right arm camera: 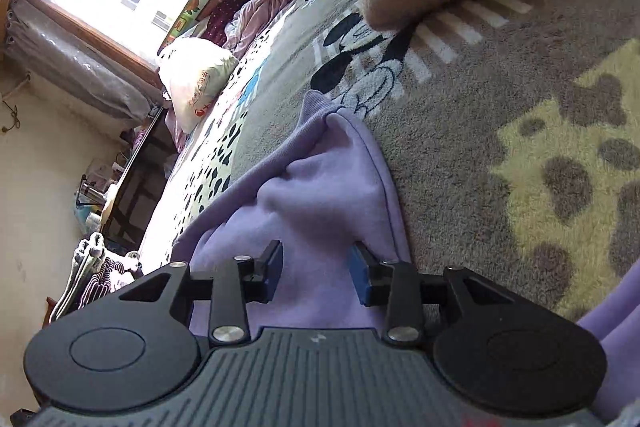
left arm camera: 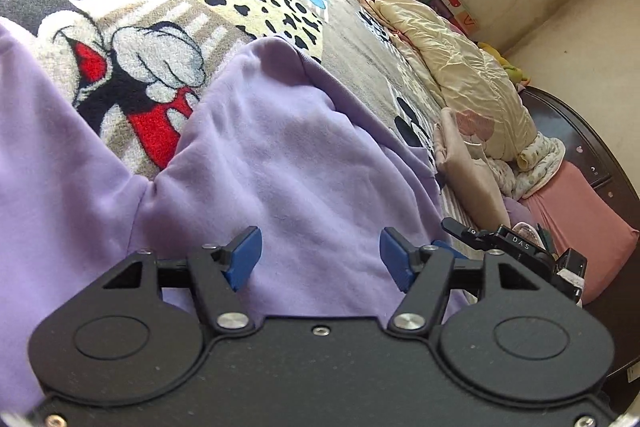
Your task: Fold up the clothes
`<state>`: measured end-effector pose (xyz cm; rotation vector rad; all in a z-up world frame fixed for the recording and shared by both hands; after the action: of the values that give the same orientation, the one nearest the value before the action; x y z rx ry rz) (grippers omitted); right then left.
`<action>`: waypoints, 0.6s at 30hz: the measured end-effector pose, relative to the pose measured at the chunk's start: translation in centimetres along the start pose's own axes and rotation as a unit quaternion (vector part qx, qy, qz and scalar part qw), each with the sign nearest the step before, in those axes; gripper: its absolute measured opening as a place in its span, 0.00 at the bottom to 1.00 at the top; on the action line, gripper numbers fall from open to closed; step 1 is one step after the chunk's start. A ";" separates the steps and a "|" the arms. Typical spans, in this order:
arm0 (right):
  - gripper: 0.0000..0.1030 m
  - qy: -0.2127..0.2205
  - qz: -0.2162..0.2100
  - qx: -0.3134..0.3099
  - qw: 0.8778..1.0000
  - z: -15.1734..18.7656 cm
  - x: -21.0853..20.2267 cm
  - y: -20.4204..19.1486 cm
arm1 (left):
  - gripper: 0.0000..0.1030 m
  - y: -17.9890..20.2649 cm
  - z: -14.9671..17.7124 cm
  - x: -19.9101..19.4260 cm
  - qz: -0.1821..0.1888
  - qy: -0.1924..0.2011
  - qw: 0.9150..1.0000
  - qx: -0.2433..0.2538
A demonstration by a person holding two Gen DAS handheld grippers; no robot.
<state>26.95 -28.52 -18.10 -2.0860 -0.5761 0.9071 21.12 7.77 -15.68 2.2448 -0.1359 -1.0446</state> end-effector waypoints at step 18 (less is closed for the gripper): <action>0.40 0.014 -0.024 0.079 0.997 -7.4 9.4 1.3 | 0.68 -2.0 -11.7 9.6 0.067 -0.024 0.977 -0.202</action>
<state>38.75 -26.74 -19.62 -1.9322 -0.5200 0.8677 35.70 11.99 -17.55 1.8190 -0.0853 -0.9576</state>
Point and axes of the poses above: each gripper's, at about its wrist camera, not at the fingertips, and x roughly the way its jaws point, y to its right, z to its underside, the point moved 4 cm from there along x, roughly the way its jaws point, and after that the axes turned 7 degrees about -z, right-handed, at the moved point
